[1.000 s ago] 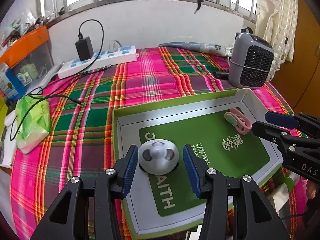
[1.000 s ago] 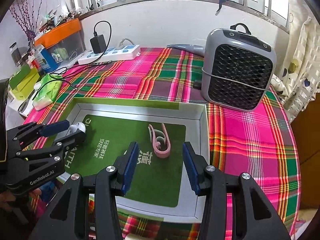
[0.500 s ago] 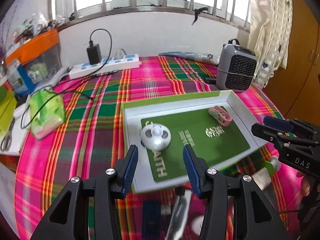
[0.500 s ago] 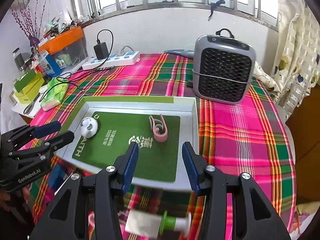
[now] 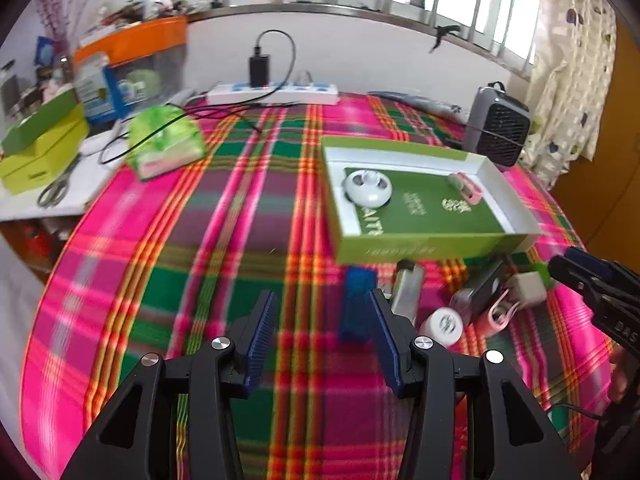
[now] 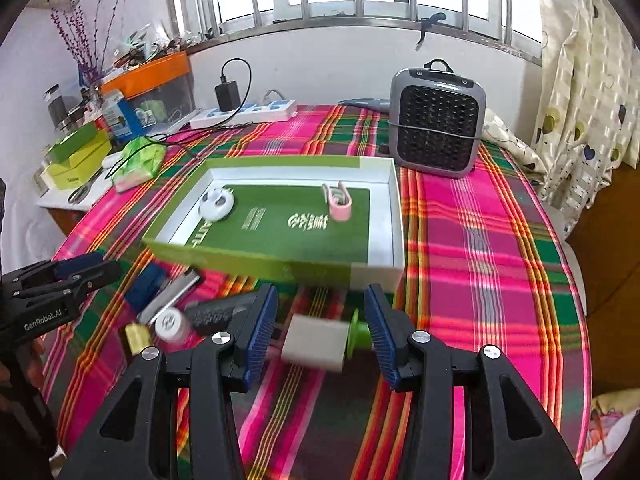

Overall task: Organize rigid objects
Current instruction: 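Withdraw both tools back from the tray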

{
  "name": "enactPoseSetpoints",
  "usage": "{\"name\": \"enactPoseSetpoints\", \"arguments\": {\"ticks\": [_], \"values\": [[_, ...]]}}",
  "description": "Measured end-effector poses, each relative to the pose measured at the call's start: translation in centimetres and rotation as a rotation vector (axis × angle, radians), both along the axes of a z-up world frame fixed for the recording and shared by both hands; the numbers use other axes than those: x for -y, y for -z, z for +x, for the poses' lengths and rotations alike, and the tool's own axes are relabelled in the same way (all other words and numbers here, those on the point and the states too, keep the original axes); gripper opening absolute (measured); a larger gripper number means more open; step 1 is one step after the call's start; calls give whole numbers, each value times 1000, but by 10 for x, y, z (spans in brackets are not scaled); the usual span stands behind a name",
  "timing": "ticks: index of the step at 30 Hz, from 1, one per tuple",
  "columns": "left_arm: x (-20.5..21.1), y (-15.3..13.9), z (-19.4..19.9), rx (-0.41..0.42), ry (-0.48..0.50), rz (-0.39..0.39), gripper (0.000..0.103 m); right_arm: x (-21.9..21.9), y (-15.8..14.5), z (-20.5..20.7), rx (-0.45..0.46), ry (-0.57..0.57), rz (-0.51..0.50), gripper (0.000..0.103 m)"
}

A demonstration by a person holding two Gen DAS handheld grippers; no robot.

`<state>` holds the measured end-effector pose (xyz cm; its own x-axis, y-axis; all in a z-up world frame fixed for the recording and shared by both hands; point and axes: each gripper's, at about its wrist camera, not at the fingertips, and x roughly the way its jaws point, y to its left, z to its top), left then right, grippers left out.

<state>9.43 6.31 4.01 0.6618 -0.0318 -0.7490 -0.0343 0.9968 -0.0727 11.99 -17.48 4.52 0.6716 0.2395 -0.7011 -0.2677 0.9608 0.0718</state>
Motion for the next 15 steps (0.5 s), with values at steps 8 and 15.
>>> {"name": "enactPoseSetpoints", "arguments": {"ticks": [8,15], "values": [[7,17,-25,-25,-9,0,46,5,19,-32,-21,30,-34,47],[22,33,-35,-49,13,15,46,6,35,-50,-42,36,-60,47]]}}
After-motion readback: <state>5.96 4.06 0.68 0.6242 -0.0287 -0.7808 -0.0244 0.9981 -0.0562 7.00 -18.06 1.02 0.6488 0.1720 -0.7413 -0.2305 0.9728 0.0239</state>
